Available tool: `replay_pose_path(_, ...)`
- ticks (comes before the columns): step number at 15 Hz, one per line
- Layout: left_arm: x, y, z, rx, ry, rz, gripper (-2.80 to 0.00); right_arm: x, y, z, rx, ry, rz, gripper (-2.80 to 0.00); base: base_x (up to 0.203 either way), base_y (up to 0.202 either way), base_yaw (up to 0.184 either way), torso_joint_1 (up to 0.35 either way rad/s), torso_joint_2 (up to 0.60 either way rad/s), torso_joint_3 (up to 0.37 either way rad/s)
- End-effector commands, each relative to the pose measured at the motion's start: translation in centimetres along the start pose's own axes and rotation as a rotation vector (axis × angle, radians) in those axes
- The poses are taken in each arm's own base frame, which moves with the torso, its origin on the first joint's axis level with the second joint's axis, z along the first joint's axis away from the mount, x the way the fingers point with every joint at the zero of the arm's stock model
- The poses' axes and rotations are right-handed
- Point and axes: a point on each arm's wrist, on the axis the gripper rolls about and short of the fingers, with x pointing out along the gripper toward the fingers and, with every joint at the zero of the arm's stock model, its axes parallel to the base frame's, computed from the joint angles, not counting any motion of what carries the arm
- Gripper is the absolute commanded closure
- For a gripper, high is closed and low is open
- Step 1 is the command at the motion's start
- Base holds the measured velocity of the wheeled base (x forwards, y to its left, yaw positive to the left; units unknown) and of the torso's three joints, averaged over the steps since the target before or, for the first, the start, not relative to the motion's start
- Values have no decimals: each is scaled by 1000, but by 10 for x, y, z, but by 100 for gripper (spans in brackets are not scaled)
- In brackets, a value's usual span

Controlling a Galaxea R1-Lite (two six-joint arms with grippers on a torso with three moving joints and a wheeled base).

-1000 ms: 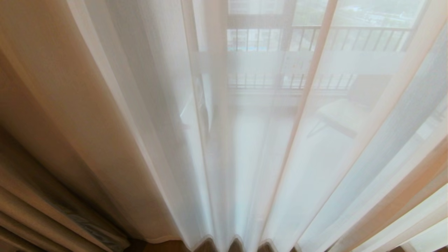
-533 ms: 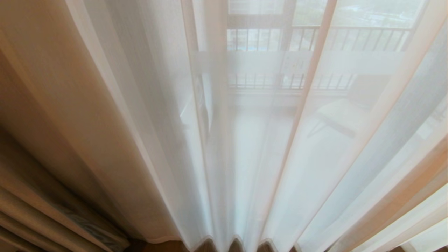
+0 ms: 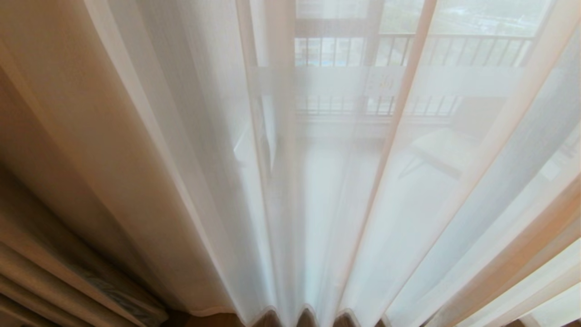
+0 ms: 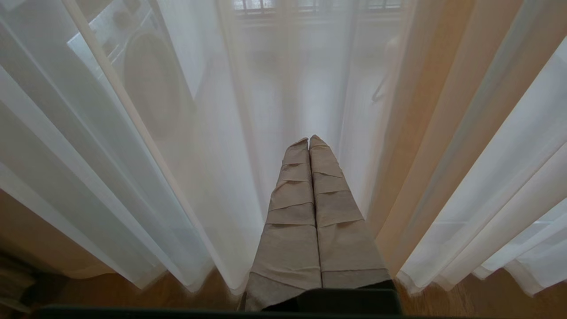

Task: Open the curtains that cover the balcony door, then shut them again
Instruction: Close the outer curtains on both sides

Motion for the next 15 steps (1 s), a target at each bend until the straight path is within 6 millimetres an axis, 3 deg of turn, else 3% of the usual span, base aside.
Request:
replay_pose_path(1,8,0,31,3,23,49,0,0,0,0,0,-1,0,0,0,0,0,0,0,0)
replay_pose_path(4,28,0,81,8,43,145,0,0,0,0,0,-1,0,0,0,0,0,0,0,0)
replay_pose_path(8,73,0,151,13,44,313,0,0,0,0,0,-1,0,0,0,0,0,0,0,0)
replay_pose_path(11,108,1,188,14,33,468,0,0,0,0,0,-1,0,0,0,0,0,0,0,0)
replay_pose_path(15,145,20,217,26,22,701,0,0,0,0,0,-1,0,0,0,0,0,0,0,0)
